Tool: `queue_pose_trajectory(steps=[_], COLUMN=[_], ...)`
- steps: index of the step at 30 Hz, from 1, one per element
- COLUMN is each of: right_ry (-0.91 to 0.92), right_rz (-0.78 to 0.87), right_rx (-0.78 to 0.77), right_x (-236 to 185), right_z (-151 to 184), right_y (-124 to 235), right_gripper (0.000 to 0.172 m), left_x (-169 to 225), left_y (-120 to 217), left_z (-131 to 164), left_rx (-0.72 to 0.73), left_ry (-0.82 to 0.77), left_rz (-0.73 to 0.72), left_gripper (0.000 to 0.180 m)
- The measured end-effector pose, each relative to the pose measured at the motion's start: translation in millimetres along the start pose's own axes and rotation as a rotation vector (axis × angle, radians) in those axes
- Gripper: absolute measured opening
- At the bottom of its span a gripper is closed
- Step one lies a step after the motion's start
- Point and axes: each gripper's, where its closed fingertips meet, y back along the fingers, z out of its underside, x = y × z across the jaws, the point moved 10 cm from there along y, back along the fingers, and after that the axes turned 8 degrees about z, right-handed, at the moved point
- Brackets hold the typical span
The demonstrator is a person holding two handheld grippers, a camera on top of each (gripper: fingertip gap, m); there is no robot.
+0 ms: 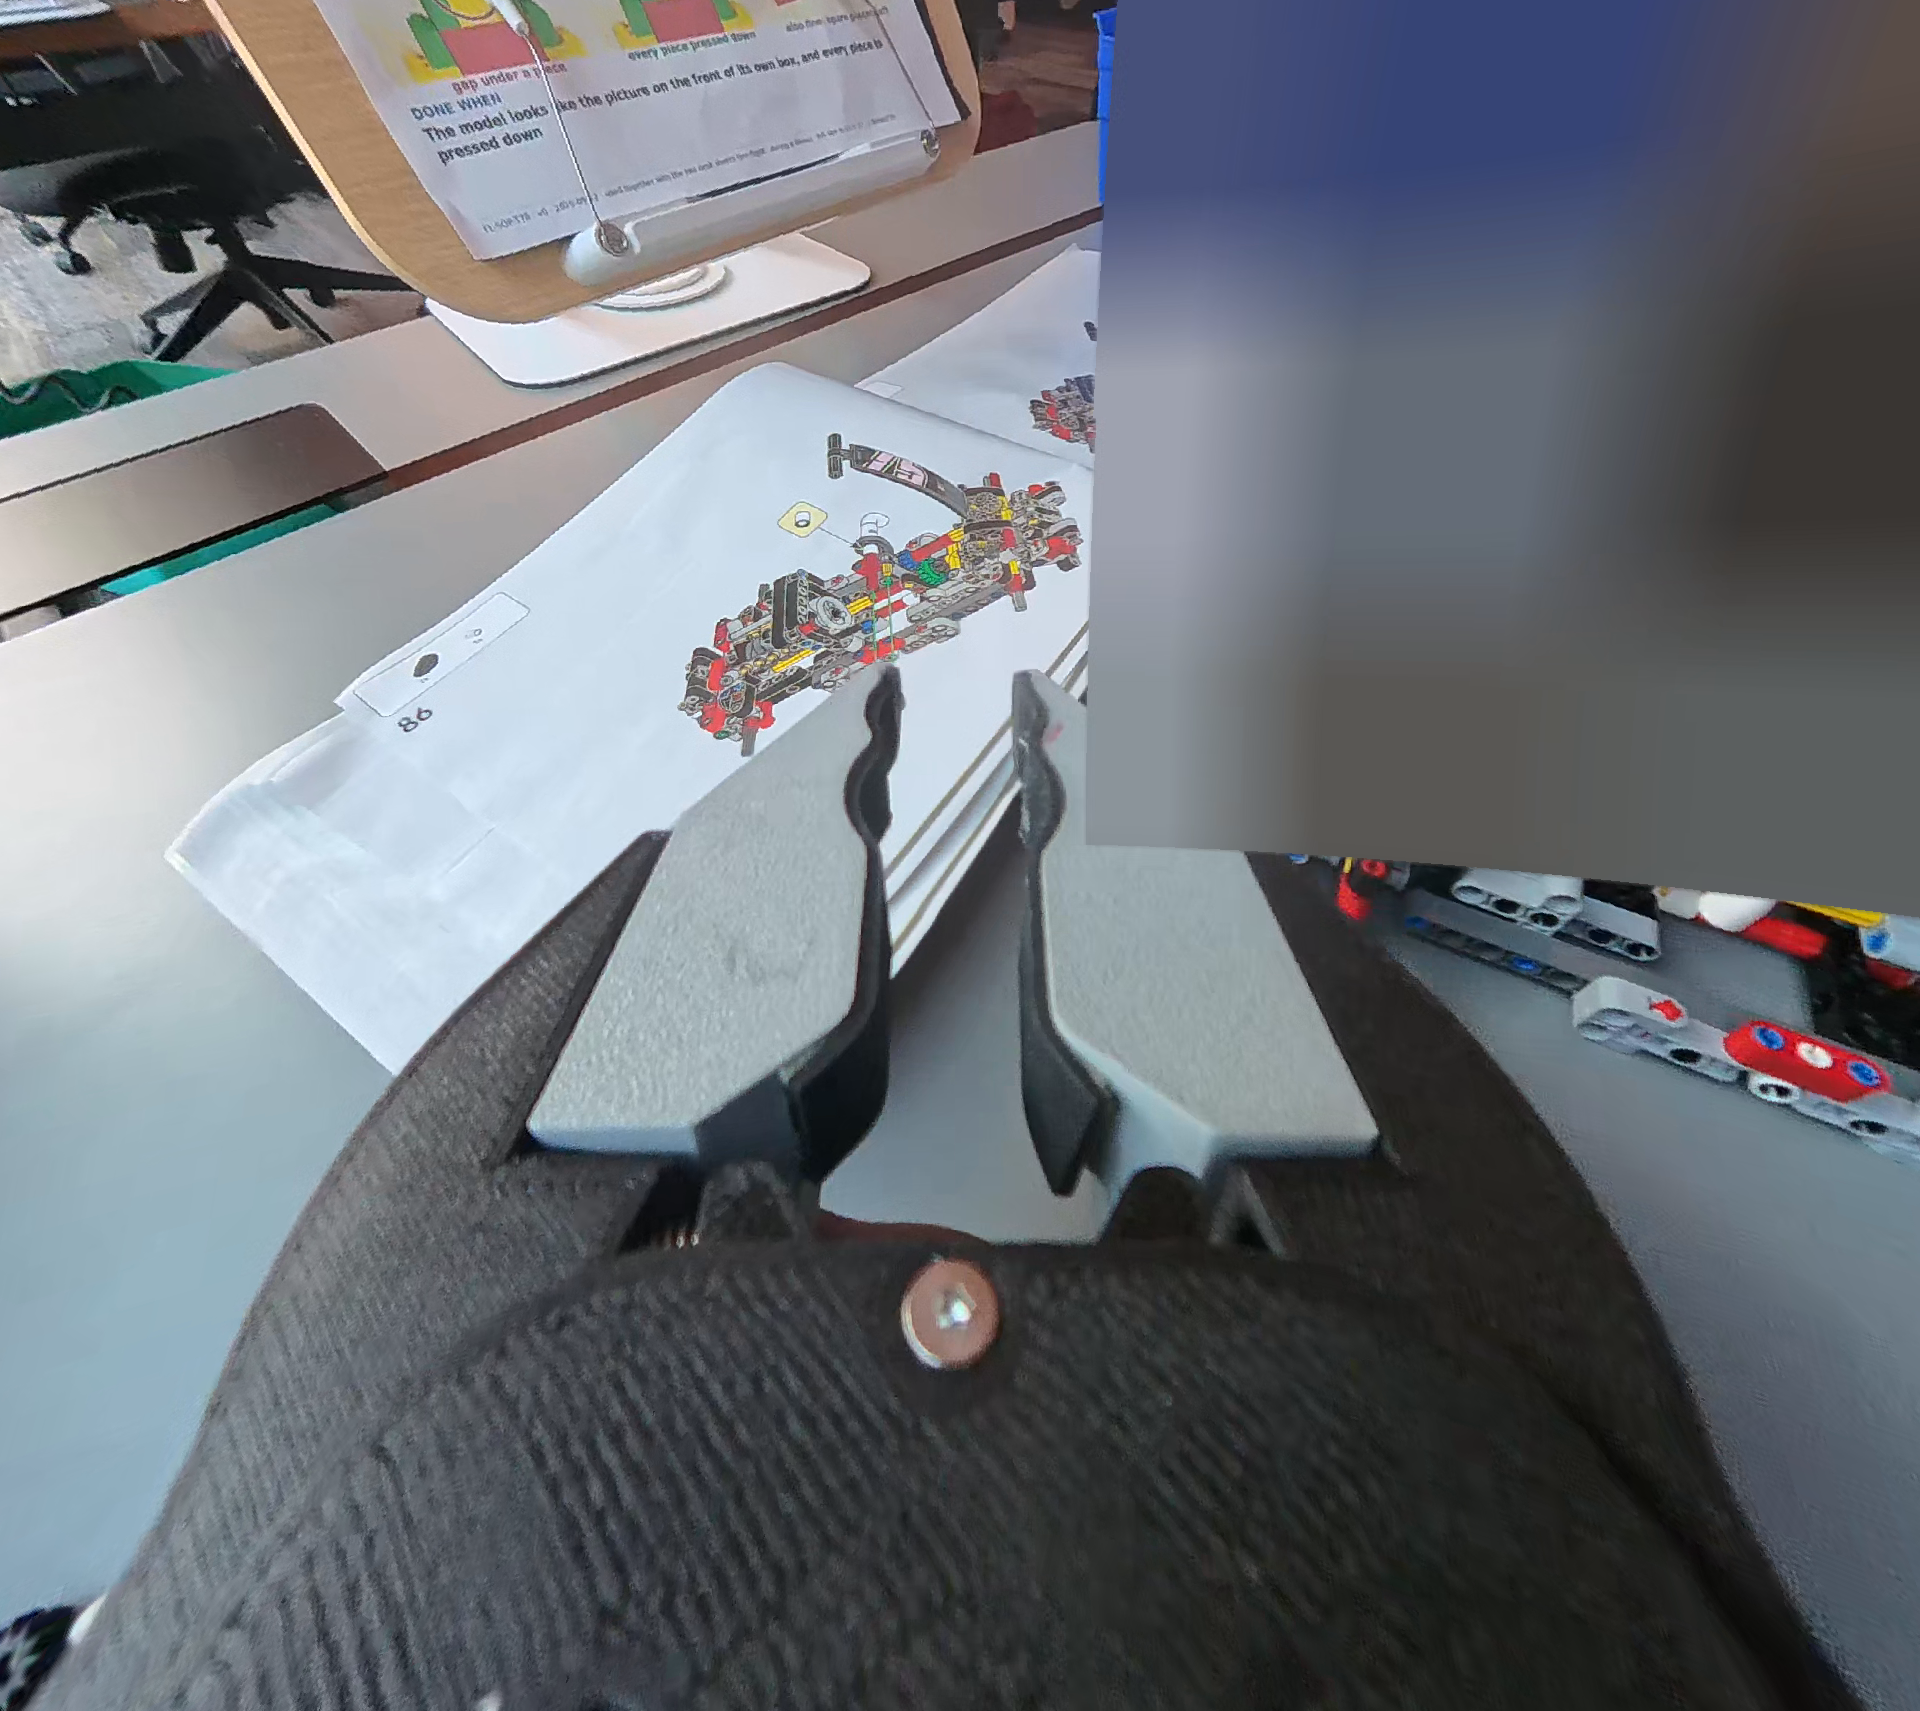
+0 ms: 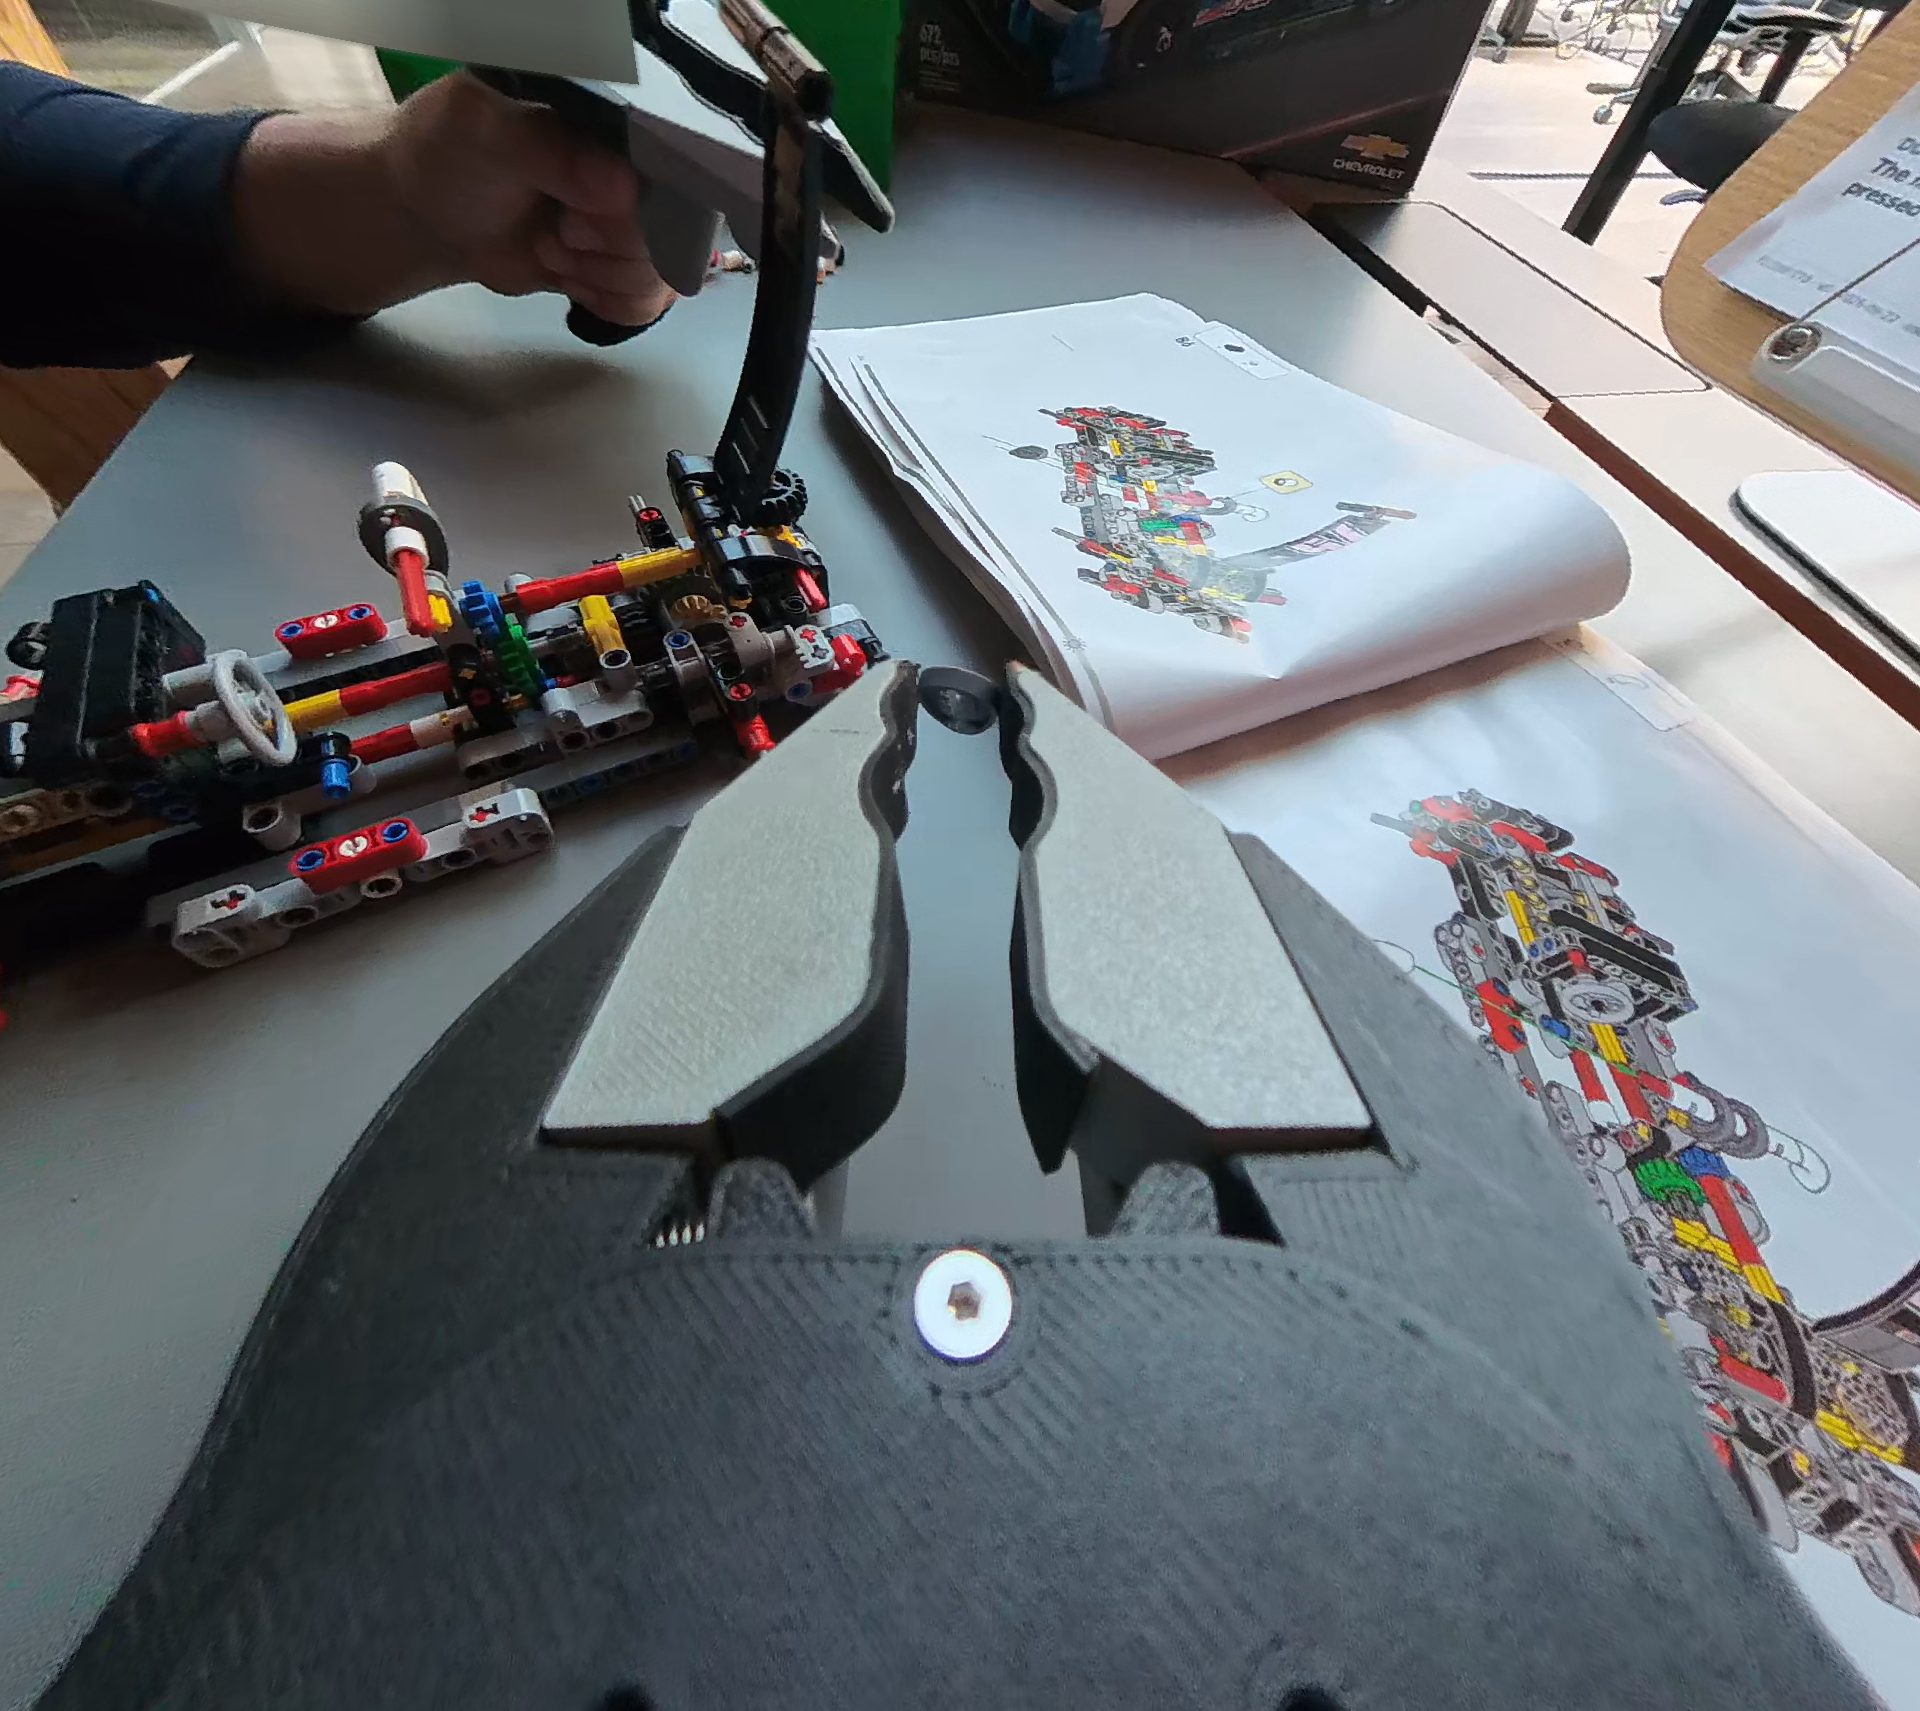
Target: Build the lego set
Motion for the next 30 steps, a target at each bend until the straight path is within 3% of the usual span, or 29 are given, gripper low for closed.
queue_pose_trajectory(steps=[7, 9, 11, 20, 30], right_ry=[-0.01, 0.001, 0.012, 0.035, 0.16], right_rz=[-0.114, -0.162, -0.191, -0.329, -0.321], right_rx=[-0.027, -0.031, -0.036, -0.082, 0.223], right_x=[-19, -29, -39, -68, -74], right_z=[-2, -4, -4, -5, -26], right_y=[5, 11, 15, 9, 32], right_gripper=[0.013, 0.013, 0.013, 0.012, 0.013], left_x=[8, 13, 18, 81, 152], left_y=[0, 0, 3, 14, -12], left_z=[0, 3, 1, -27, -51], left_rx=[0.013, -0.004, -0.03, -0.095, -0.166], left_ry=[-0.126, -0.11, -0.098, -0.063, -0.038], left_rz=[0.007, 0.059, 0.022, 0.104, 0.199], left_gripper=[0.021, 0.023, 0.023, 0.022, 0.02])
